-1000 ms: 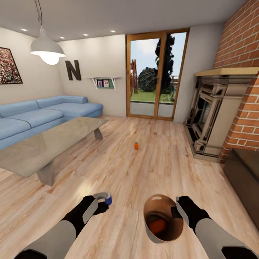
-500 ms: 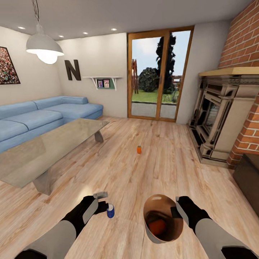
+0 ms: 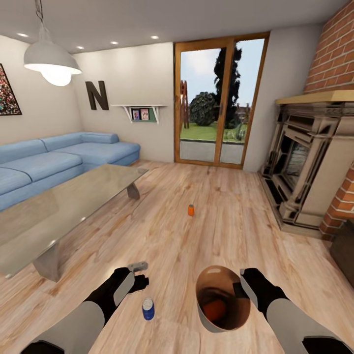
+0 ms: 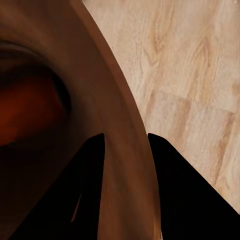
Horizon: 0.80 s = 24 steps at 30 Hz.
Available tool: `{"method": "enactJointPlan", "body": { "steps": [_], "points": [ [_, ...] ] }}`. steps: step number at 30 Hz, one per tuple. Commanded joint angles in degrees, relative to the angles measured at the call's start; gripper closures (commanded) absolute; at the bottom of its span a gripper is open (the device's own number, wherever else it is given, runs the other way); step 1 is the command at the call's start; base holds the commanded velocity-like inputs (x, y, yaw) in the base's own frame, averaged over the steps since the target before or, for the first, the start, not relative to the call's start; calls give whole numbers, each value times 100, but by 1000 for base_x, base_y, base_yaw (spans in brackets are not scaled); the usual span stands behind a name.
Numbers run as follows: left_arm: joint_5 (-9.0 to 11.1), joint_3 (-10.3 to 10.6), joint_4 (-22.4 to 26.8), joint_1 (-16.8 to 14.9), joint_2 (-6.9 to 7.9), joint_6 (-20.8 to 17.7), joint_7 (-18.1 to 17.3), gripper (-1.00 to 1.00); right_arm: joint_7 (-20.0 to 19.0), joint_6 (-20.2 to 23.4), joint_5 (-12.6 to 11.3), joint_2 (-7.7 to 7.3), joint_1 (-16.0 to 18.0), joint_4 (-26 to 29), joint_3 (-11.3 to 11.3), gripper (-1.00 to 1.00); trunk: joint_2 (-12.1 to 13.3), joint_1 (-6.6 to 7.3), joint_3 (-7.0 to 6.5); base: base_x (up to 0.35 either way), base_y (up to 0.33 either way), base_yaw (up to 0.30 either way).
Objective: Put the three can of soda from the living room inside the tash can in the kitchen.
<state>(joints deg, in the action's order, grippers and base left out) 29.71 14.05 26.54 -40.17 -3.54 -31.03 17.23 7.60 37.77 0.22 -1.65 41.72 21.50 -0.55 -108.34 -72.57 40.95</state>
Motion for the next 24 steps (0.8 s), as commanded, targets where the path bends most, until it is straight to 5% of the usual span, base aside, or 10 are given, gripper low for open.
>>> {"method": "enactJointPlan", "body": {
  "steps": [1,24],
  "points": [
    [0,0,0,0,-1,1,0,-100,-30,-6,-40,2,3,4,11,100,0,0,-1,343,0,0],
    [-2,-6,-270,-8,-16,186,0,-100,-54,-6,-39,-3,3,4,19,100,0,0,-1,344,0,0]
  ]
}}
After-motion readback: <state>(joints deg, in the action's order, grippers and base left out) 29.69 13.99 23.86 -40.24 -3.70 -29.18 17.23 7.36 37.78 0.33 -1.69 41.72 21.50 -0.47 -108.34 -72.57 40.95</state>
